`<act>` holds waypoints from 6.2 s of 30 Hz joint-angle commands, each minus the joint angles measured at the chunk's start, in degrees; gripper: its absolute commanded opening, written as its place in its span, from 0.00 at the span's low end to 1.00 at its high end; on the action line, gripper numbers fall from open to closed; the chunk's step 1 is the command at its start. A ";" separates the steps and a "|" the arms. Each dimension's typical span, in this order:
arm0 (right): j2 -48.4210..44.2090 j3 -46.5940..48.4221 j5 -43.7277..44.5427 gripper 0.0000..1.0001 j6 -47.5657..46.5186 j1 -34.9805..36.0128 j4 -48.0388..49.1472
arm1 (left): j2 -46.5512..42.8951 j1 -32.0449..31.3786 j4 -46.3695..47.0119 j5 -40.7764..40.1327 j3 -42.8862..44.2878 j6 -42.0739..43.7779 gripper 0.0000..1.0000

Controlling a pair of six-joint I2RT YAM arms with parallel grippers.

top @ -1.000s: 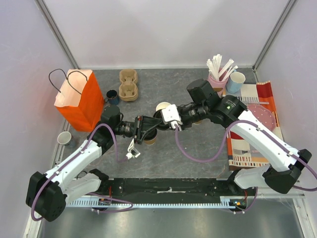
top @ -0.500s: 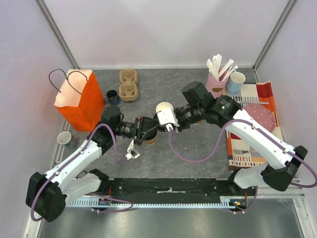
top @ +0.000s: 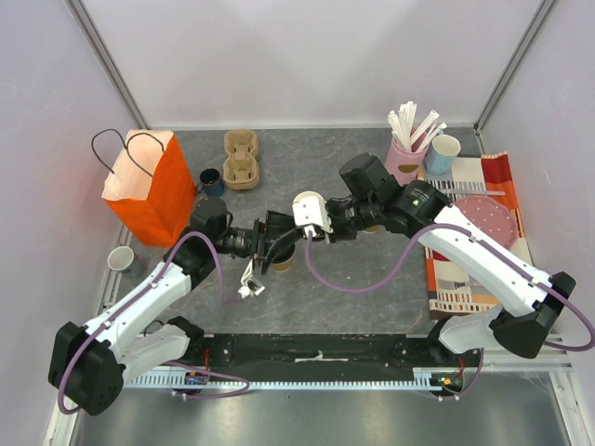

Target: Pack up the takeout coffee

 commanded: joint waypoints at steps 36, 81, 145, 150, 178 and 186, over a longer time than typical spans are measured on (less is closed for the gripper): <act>7.42 -20.88 10.76 0.00 27.36 -27.64 27.92 | -5.55 -0.56 0.66 -26.13 0.67 -29.45 1.00; 4.60 -27.39 10.23 0.00 31.14 -29.05 32.40 | -4.67 -0.56 0.66 -25.78 0.93 -26.90 1.00; 2.83 -30.46 -0.67 0.00 55.76 -4.27 59.91 | 7.46 19.13 -28.45 -12.79 14.23 -97.56 0.14; 7.50 -31.17 -0.40 0.00 56.81 -2.86 62.73 | 7.98 18.51 -23.87 -6.44 9.73 -97.31 0.08; 15.24 -28.10 5.05 0.00 51.10 -1.45 54.48 | 11.77 15.43 -20.96 -17.17 5.05 -82.88 0.02; 10.67 -20.80 3.47 0.00 51.88 -2.24 53.67 | 8.68 15.61 -17.12 -10.05 11.20 -89.55 0.02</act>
